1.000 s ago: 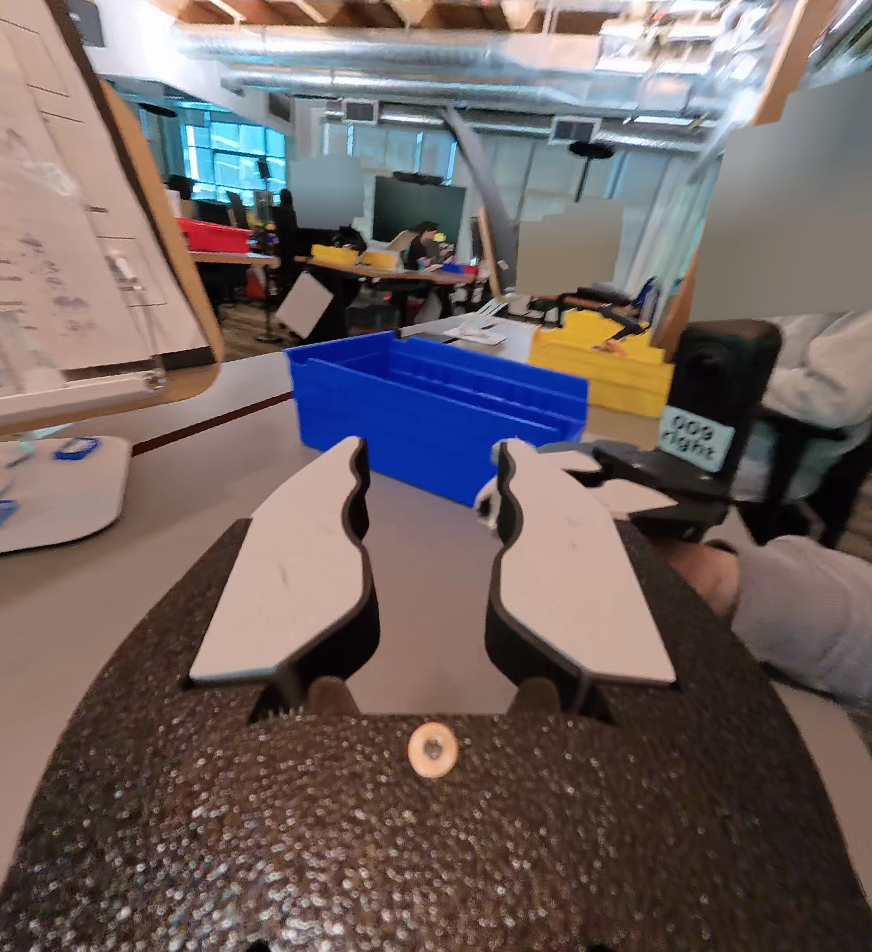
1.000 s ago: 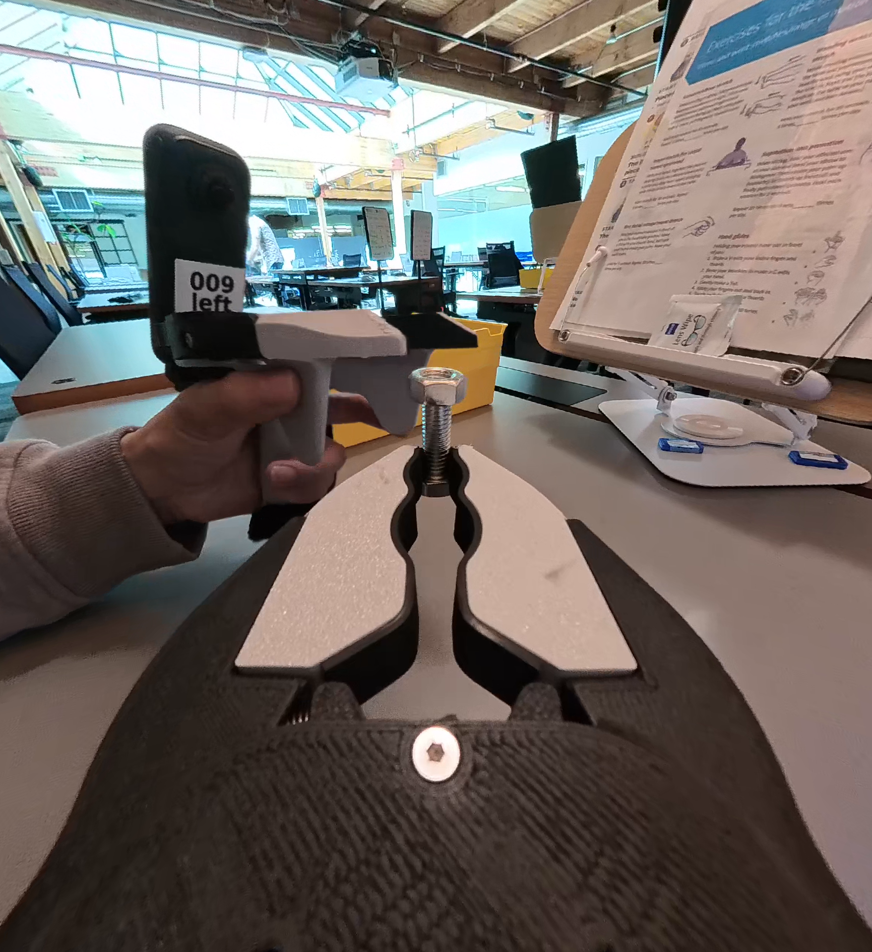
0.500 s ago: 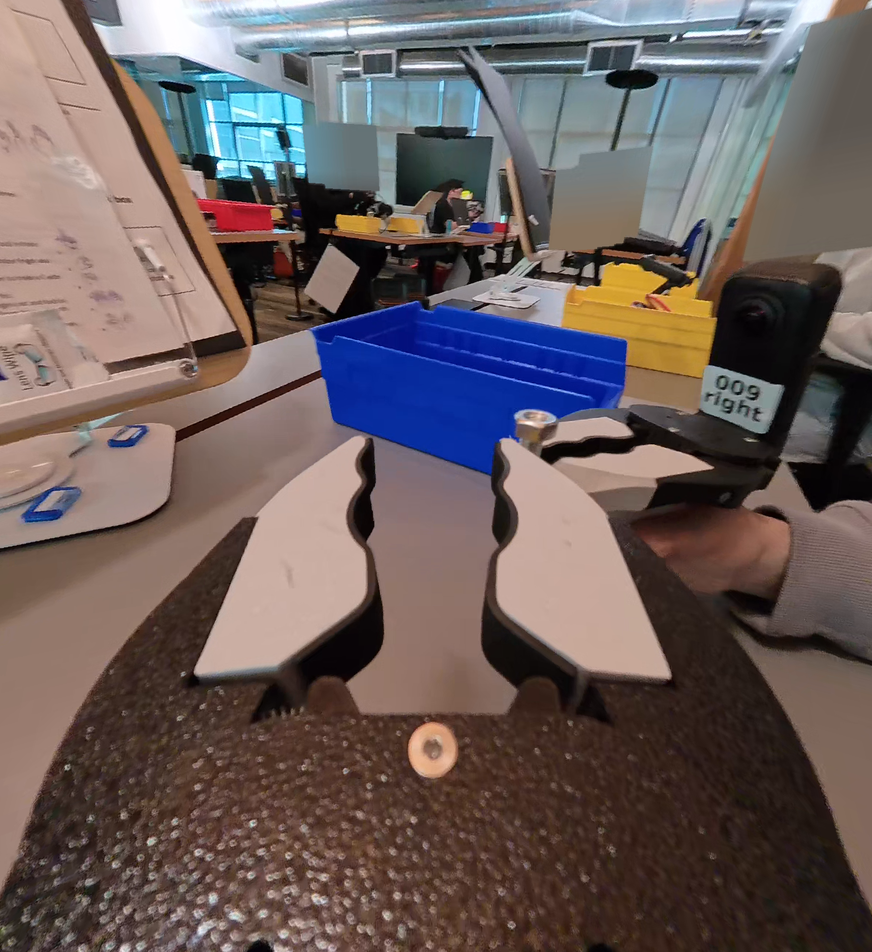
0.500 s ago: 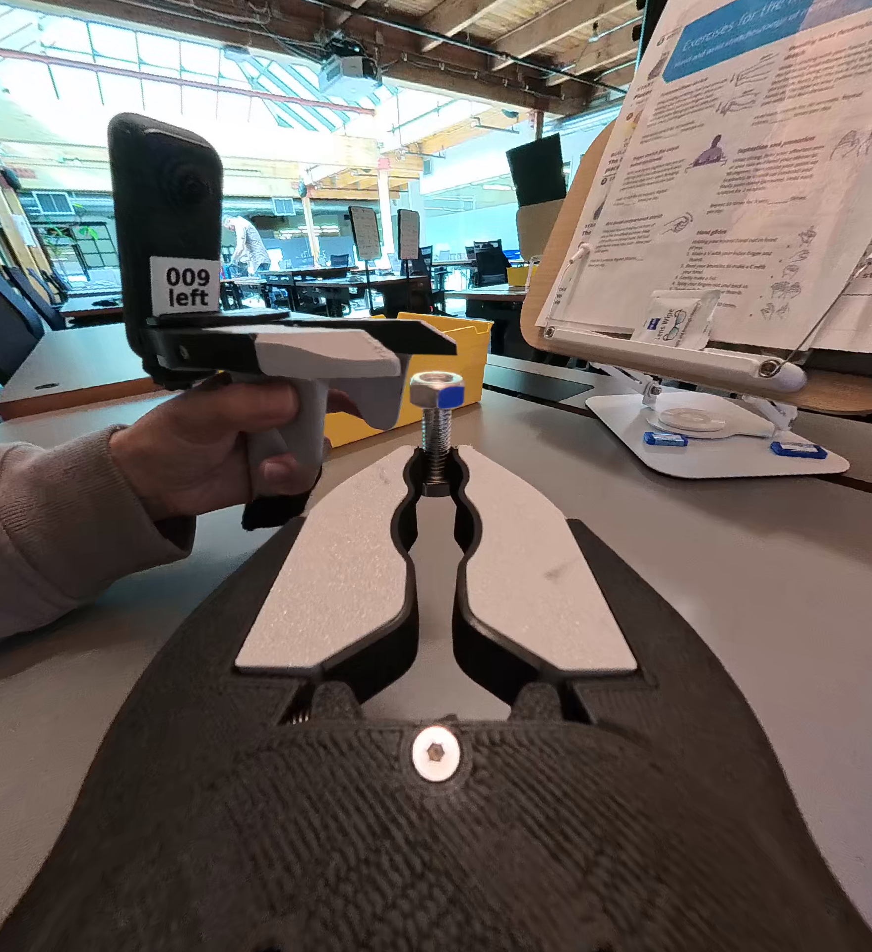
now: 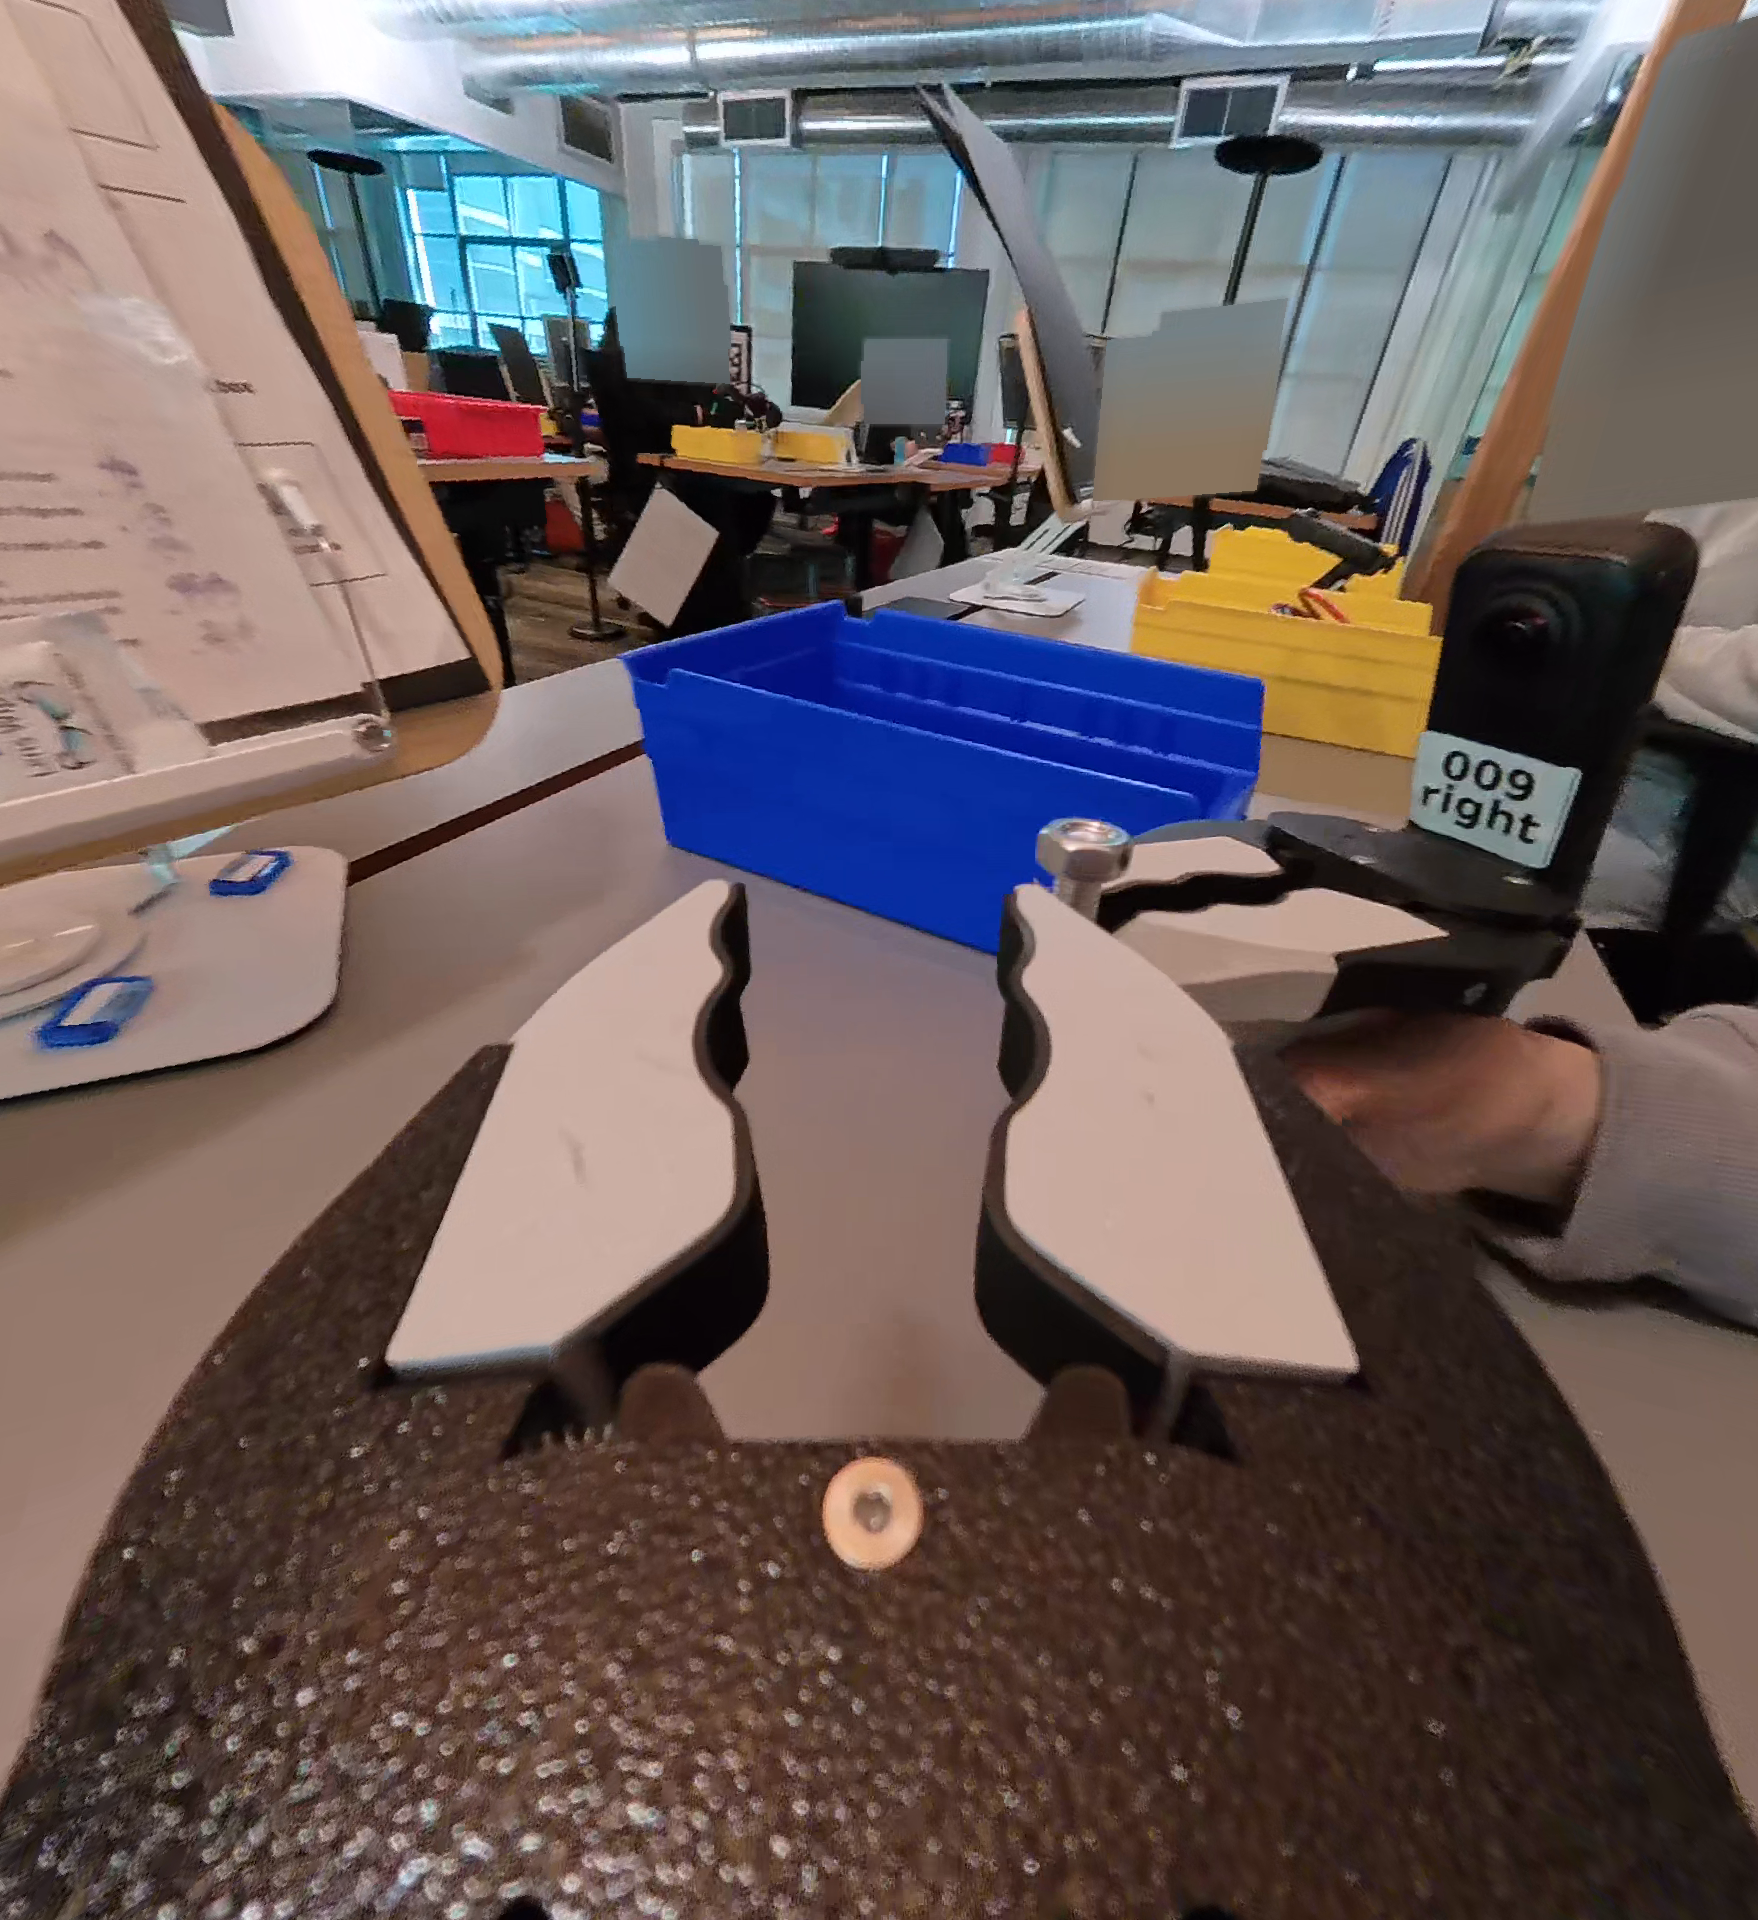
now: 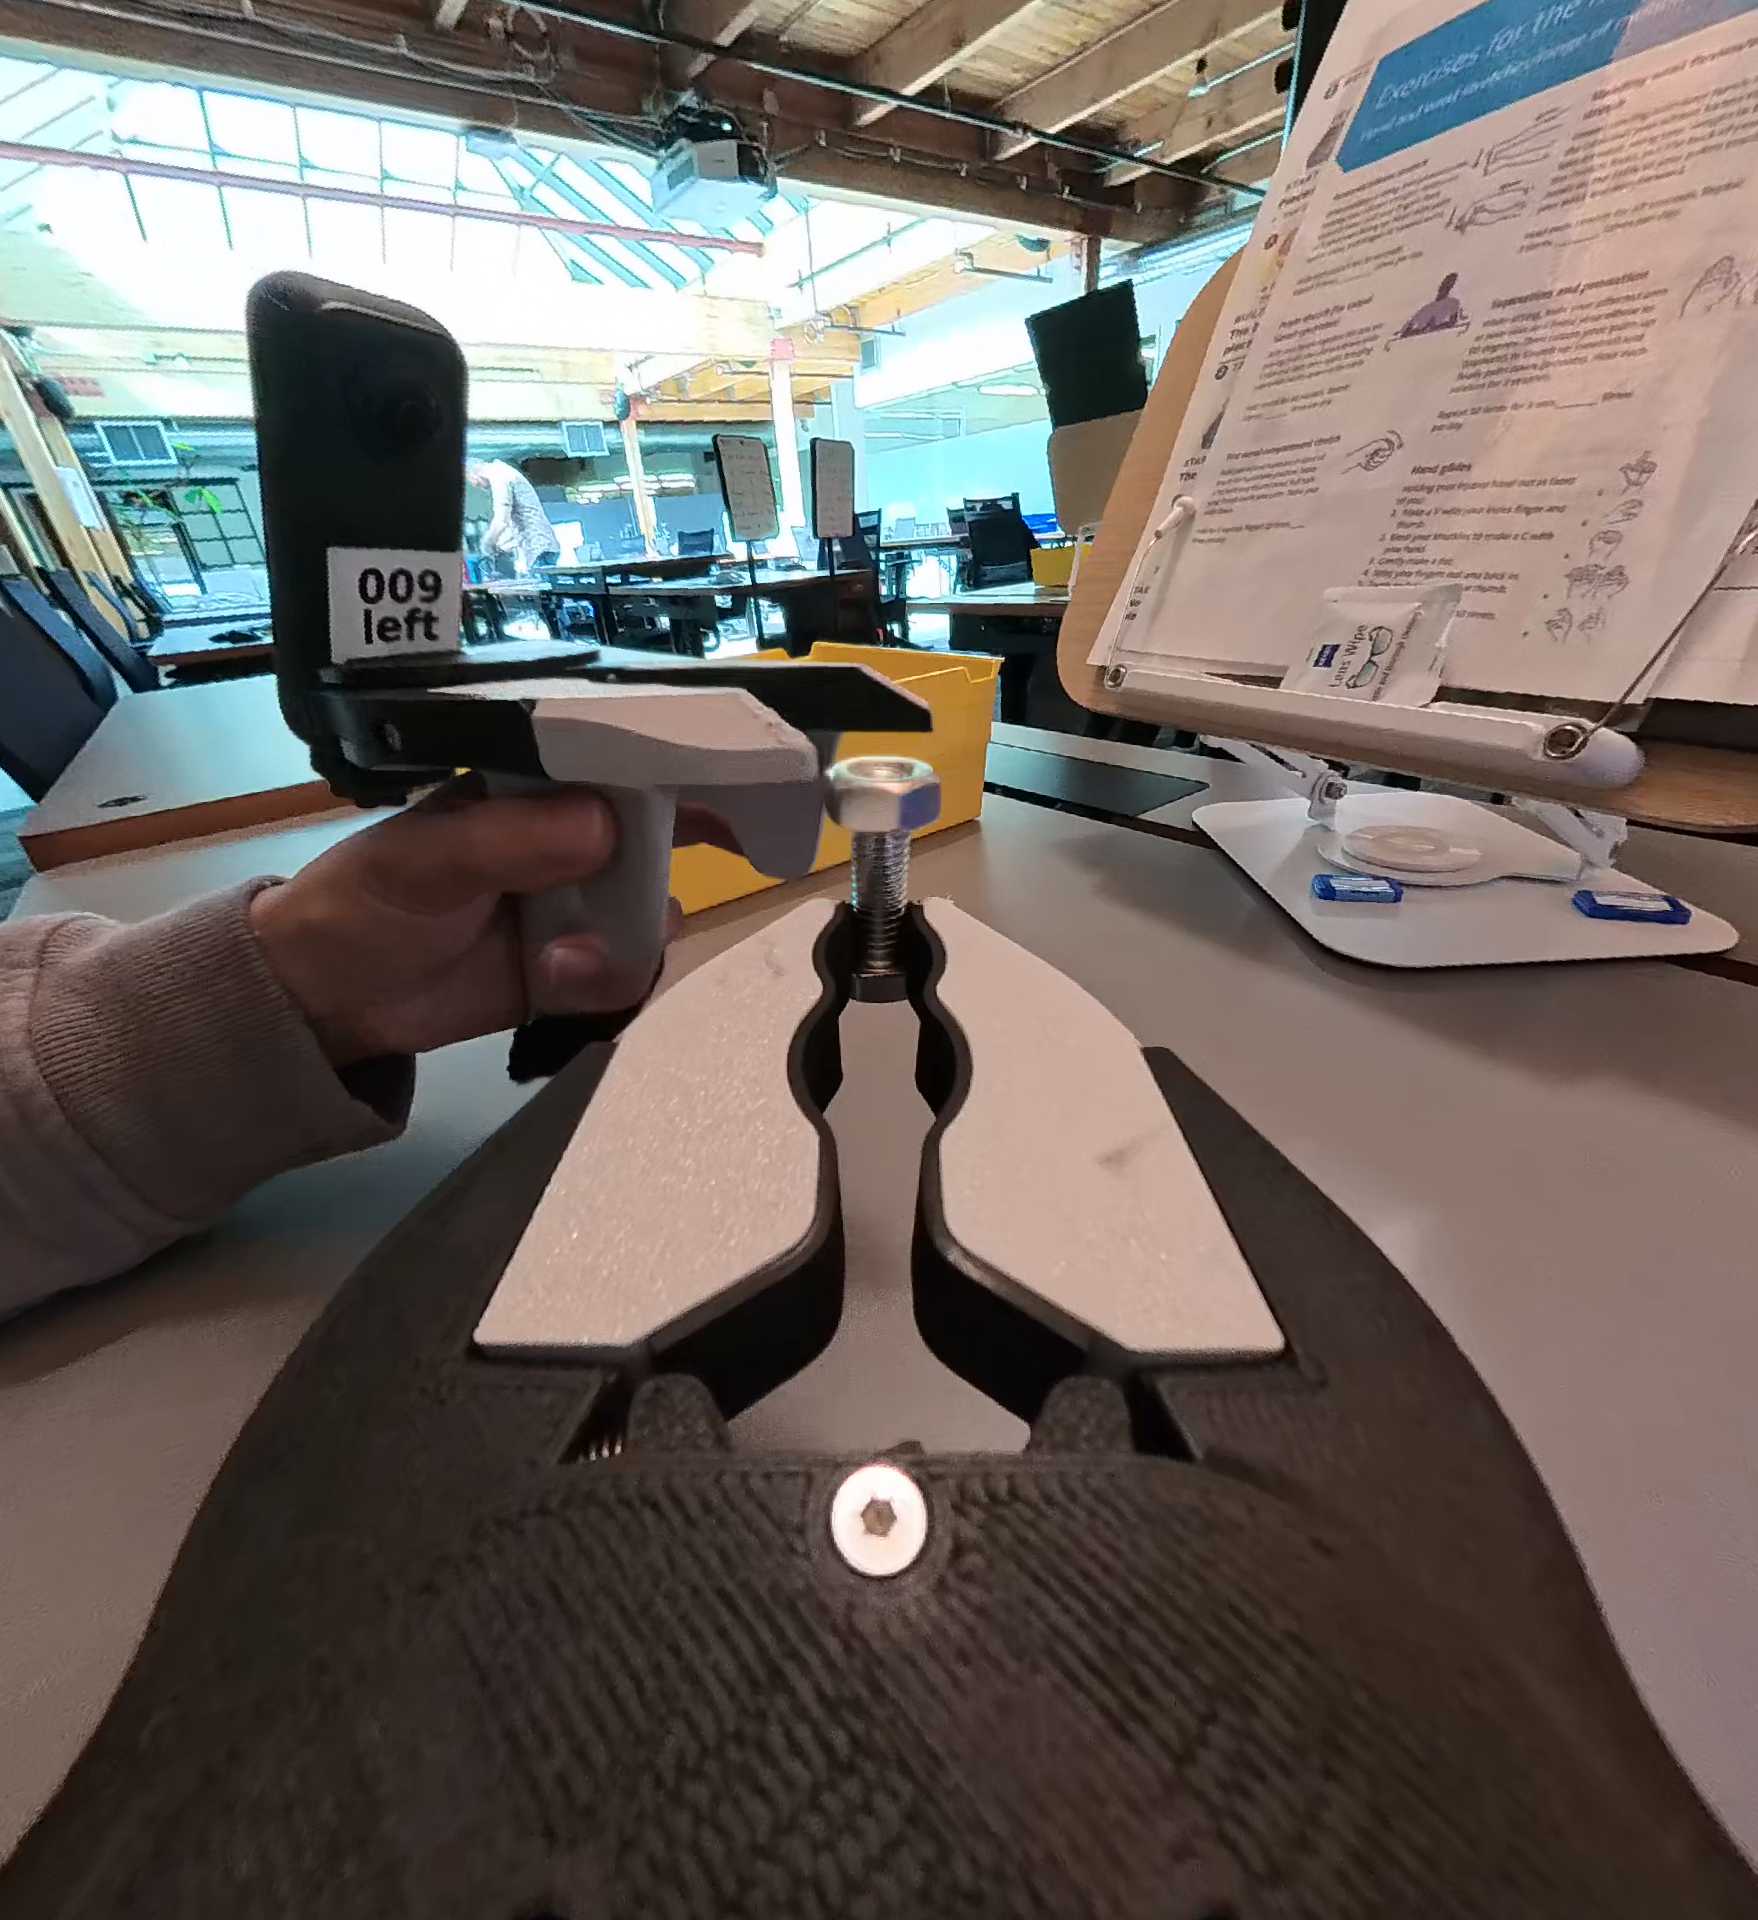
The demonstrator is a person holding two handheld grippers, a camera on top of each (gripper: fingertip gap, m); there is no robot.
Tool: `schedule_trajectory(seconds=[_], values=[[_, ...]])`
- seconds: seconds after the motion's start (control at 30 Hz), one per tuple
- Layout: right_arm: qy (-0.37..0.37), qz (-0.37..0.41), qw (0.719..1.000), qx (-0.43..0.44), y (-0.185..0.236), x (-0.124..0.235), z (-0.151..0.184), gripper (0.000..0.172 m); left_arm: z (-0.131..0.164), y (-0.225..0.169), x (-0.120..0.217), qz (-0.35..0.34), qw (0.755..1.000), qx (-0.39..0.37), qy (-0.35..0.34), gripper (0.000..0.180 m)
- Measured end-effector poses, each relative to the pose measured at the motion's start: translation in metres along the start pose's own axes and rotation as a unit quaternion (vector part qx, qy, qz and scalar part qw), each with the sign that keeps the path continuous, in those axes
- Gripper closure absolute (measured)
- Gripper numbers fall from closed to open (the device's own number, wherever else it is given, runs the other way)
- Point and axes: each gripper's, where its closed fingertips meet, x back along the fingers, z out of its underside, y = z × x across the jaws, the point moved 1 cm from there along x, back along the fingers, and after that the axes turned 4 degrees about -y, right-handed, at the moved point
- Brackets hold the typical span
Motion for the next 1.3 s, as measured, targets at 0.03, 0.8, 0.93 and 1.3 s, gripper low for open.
schedule_trajectory(seconds=[0.03,0.8,0.93,1.3], values=[[0.002,-0.002,1.000,0.000,0.001,0.000,0.001,0.163,-0.002,-0.001,0.001,0.004,1.000,0.002,-0.006,0.134],[0.009,-0.013,1.000,-0.013,0.005,-0.003,0.004,0.163,0.008,-0.025,-0.018,0.034,0.999,0.007,0.011,0.126],[0.006,-0.003,1.000,-0.022,0.000,-0.002,0.003,0.163,0.007,-0.011,-0.012,0.003,1.000,0.009,0.011,0.129],[0.007,-0.016,0.999,-0.050,0.002,-0.001,-0.002,0.163,-0.006,0.014,0.004,-0.042,0.998,0.025,-0.044,0.127]])
